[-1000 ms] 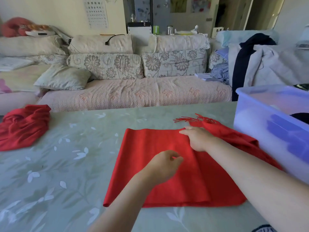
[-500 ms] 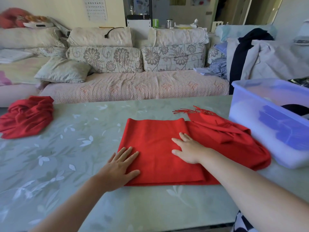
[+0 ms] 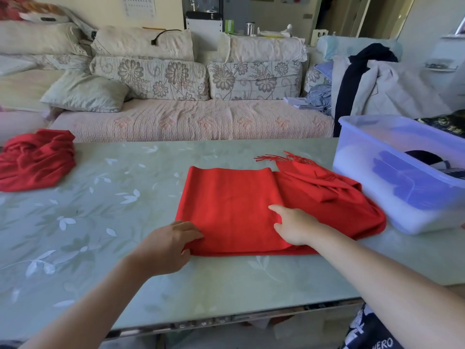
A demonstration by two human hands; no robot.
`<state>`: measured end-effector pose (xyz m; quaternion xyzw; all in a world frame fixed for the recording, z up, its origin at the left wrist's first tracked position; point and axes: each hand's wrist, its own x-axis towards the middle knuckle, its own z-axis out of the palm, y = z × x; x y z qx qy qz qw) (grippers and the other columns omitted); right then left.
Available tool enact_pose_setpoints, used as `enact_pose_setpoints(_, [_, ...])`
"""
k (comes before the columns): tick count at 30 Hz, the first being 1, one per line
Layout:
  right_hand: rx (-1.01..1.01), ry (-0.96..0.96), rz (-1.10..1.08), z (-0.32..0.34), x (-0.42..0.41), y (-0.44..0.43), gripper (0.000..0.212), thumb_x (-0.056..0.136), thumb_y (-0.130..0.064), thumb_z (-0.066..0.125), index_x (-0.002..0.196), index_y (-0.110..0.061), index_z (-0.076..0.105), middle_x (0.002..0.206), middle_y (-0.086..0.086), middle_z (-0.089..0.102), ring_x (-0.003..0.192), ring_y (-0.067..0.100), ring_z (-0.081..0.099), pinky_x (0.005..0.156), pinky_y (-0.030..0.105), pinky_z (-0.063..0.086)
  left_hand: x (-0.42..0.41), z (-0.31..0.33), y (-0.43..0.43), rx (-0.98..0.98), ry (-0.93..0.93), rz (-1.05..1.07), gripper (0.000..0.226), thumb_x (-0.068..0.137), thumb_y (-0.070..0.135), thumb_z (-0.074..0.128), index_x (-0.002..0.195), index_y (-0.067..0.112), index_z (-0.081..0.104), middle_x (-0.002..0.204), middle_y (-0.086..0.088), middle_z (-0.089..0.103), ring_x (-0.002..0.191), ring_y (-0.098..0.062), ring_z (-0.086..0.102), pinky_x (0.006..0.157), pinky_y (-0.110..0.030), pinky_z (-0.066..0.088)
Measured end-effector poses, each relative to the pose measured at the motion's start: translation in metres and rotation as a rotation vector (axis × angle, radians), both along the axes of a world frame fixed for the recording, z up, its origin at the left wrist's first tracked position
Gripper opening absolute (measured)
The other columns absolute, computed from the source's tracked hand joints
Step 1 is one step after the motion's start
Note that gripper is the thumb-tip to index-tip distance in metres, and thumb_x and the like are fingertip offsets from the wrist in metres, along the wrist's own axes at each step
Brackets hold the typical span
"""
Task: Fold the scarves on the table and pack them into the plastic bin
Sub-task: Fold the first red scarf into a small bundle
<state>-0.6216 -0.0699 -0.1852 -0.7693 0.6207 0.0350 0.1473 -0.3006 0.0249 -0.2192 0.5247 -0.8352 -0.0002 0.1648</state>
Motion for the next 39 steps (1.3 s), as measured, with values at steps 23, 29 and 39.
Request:
enact_pose_setpoints(23, [0.032, 0.135, 0.153, -0.011, 0.019, -0.008, 0.071, 0.099, -0.058, 0.036, 0.159, -0.032, 0.009, 0.167, 0.008, -0.003, 0.154, 0.025, -0.001, 0.121, 0.052, 0.012, -0.009, -0.008, -0.007, 0.327, -0.176, 0.157, 0.079, 0.086, 0.079, 0.026, 0.151, 0.048, -0.005, 0.154, 0.017, -0.02, 0.146, -0.006, -0.019, 0.116, -0.026, -0.013])
enact_pose_setpoints(29, [-0.308, 0.353, 0.224, -0.008, 0.041, -0.021, 0.06, 0.096, -0.065, 0.029, 0.14, -0.027, 0.047, 0.139, 0.007, 0.049, 0.129, 0.028, 0.046, 0.107, 0.049, 0.03, -0.002, -0.004, -0.02, 0.261, 0.018, 0.2, 0.087, 0.077, 0.086, 0.004, 0.143, 0.043, 0.04, 0.155, 0.017, 0.029, 0.144, -0.008, 0.024, 0.117, -0.027, 0.016])
enact_pose_setpoints(39, [-0.441, 0.053, 0.475, -0.006, 0.156, -0.075, 0.039, 0.096, -0.011, 0.044, 0.126, -0.028, 0.061, 0.125, 0.0, 0.055, 0.117, 0.024, 0.053, 0.097, 0.037, 0.04, 0.024, 0.012, -0.04, 0.215, 0.078, 0.301, 0.025, 0.089, 0.037, 0.061, 0.112, 0.03, 0.066, 0.114, 0.008, 0.056, 0.109, -0.016, 0.051, 0.097, -0.032, 0.038])
